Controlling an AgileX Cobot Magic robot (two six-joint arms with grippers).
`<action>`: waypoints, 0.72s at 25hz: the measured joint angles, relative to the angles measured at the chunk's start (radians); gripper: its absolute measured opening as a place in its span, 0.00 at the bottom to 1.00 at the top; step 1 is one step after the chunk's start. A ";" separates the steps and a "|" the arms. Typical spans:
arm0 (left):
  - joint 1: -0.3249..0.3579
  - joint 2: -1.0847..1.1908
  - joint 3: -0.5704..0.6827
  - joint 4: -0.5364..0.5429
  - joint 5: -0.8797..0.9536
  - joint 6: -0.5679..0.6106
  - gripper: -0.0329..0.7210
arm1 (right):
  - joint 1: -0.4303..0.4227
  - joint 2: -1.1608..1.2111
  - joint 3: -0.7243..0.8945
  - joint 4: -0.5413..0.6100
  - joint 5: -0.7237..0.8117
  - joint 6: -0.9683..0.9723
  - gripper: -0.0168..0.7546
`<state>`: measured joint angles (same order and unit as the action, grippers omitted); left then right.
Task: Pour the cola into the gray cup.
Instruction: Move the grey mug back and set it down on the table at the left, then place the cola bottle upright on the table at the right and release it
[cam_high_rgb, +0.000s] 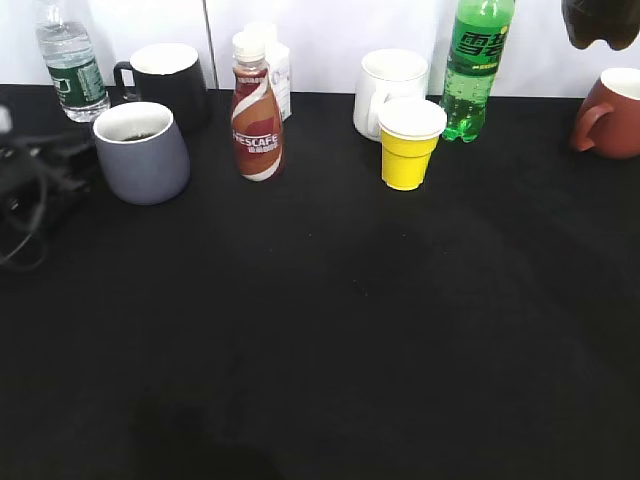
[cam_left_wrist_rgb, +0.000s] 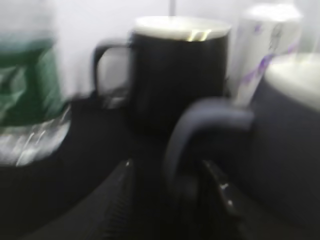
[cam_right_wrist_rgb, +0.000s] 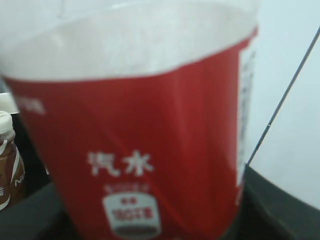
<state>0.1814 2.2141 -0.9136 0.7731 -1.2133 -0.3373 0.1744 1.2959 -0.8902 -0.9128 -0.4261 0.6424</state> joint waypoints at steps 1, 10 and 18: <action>0.018 0.000 0.018 0.003 0.001 -0.001 0.47 | 0.000 0.000 0.000 0.000 0.000 0.000 0.63; 0.101 -0.327 0.299 0.095 0.003 -0.038 0.42 | 0.000 0.000 0.013 0.540 0.035 -0.109 0.63; 0.101 -0.833 0.409 0.147 0.121 -0.131 0.42 | 0.000 0.180 0.341 0.971 -0.435 -0.654 0.63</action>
<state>0.2826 1.3813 -0.5043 0.9200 -1.0920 -0.4688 0.1744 1.4759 -0.5494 0.0586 -0.8607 -0.0119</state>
